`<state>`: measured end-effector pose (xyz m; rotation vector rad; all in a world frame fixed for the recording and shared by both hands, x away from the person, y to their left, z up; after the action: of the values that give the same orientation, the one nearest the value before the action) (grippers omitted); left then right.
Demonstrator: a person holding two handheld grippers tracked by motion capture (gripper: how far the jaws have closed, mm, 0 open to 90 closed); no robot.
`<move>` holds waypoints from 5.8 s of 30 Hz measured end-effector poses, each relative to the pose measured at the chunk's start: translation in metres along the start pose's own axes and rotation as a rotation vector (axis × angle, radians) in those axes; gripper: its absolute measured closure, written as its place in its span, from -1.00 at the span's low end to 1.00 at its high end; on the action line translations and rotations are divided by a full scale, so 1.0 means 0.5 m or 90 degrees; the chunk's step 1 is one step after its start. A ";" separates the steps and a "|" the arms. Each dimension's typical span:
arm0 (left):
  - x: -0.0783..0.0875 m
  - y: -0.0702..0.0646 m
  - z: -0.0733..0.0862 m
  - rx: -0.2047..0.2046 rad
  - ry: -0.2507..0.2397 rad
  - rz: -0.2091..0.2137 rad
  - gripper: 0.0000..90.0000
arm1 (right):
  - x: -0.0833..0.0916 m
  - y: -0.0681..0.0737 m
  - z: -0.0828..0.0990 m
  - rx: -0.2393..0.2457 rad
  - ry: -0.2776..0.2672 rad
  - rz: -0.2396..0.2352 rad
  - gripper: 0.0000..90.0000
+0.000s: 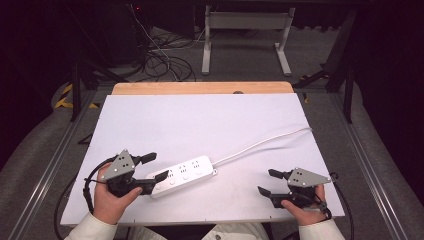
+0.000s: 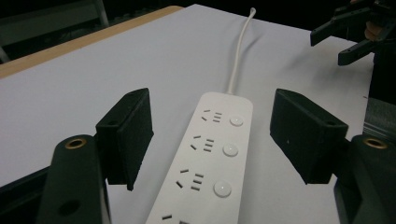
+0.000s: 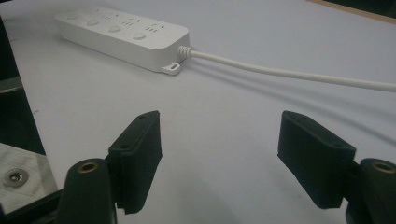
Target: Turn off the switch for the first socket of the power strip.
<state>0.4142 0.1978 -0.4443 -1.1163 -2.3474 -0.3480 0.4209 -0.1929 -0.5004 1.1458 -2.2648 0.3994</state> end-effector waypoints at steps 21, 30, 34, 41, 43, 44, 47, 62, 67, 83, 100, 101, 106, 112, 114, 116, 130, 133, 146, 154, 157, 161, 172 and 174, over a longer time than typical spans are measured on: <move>-0.060 -0.022 -0.044 -0.025 0.014 0.022 -0.19 | 0.000 0.001 0.000 0.001 0.000 -0.004 -0.32; -0.088 -0.029 -0.056 -0.031 0.022 0.033 -0.13 | 0.000 0.001 0.000 0.002 -0.001 -0.005 -0.33; -0.100 -0.031 -0.058 -0.031 0.025 0.039 -0.10 | -0.001 0.001 0.000 0.001 -0.001 -0.005 -0.33; -0.116 -0.029 -0.058 -0.017 0.039 0.059 0.07 | -0.001 0.001 0.001 0.001 -0.001 -0.007 -0.33; -0.124 -0.026 -0.055 -0.013 0.046 0.068 0.23 | -0.001 0.001 0.001 0.002 -0.001 -0.007 -0.33; -0.127 -0.024 -0.055 -0.018 0.048 0.067 0.32 | -0.001 0.001 0.001 0.002 0.000 -0.007 -0.32; -0.140 -0.021 -0.051 -0.013 0.058 0.081 0.73 | -0.001 0.001 0.001 0.002 -0.001 -0.007 -0.33; -0.187 -0.036 -0.044 -0.004 0.119 0.116 1.00 | -0.002 0.002 0.002 0.003 0.002 -0.010 -0.33; -0.204 -0.041 -0.040 -0.003 0.151 0.111 1.00 | -0.002 0.002 0.002 0.005 0.002 -0.011 -0.33; -0.245 -0.048 -0.024 0.008 0.219 0.098 1.00 | -0.004 0.004 0.002 0.008 0.004 -0.016 -0.33; -0.248 -0.050 -0.019 -0.015 0.233 0.075 1.00 | -0.004 0.005 0.002 0.009 0.005 -0.016 -0.33; -0.248 -0.051 -0.018 -0.013 0.235 0.078 1.00 | -0.004 0.005 0.002 0.009 0.005 -0.016 -0.33; -0.248 -0.052 -0.017 -0.026 0.232 0.072 1.00 | -0.005 0.006 0.003 0.008 0.006 -0.018 -0.33; -0.248 -0.053 -0.017 -0.027 0.232 0.072 1.00 | -0.005 0.006 0.003 0.006 0.005 -0.020 -0.33; -0.248 -0.053 -0.017 -0.029 0.232 0.069 1.00 | -0.005 0.006 0.003 0.006 0.005 -0.020 -0.33; -0.248 -0.053 -0.017 -0.031 0.232 0.069 1.00 | -0.006 0.007 0.003 0.006 0.005 -0.022 -0.33; -0.248 -0.056 -0.017 -0.043 0.236 0.064 1.00 | -0.008 0.008 0.003 0.006 0.009 -0.022 -0.33; -0.248 -0.056 -0.017 -0.043 0.237 0.065 1.00 | -0.008 0.008 0.003 0.007 0.009 -0.022 -0.33; -0.245 -0.058 -0.020 -0.034 0.218 0.059 1.00 | -0.008 0.008 0.003 0.006 0.009 -0.020 -0.33; -0.219 -0.066 -0.054 -0.046 0.189 0.052 1.00 | -0.007 0.004 0.004 0.005 0.008 -0.021 -0.33; -0.215 -0.074 -0.058 -0.045 0.186 0.060 1.00 | -0.006 0.006 0.003 0.004 0.006 -0.021 -0.33; -0.207 -0.076 -0.065 -0.043 0.178 0.068 1.00 | -0.005 0.005 0.004 0.003 0.005 -0.019 -0.33; -0.179 -0.076 -0.087 -0.031 0.136 0.077 0.55 | -0.007 0.006 0.004 0.003 0.006 -0.021 -0.33; -0.173 -0.076 -0.091 -0.033 0.128 0.072 0.43 | -0.007 0.006 0.005 0.002 0.006 -0.021 -0.33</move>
<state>0.4458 0.0982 -0.4545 -1.1762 -2.1019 -0.4599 0.4194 -0.1902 -0.5043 1.1783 -2.2346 0.3959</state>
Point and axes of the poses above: each handheld gripper's, and its own axes: x roughly backward along the jaws, z roughly out of its underside, y roughly to its left, the point moved 6 cm from there along -x, roughly forward along the jaws, and after that the axes turned 10 degrees about y, right-handed, at the moved point
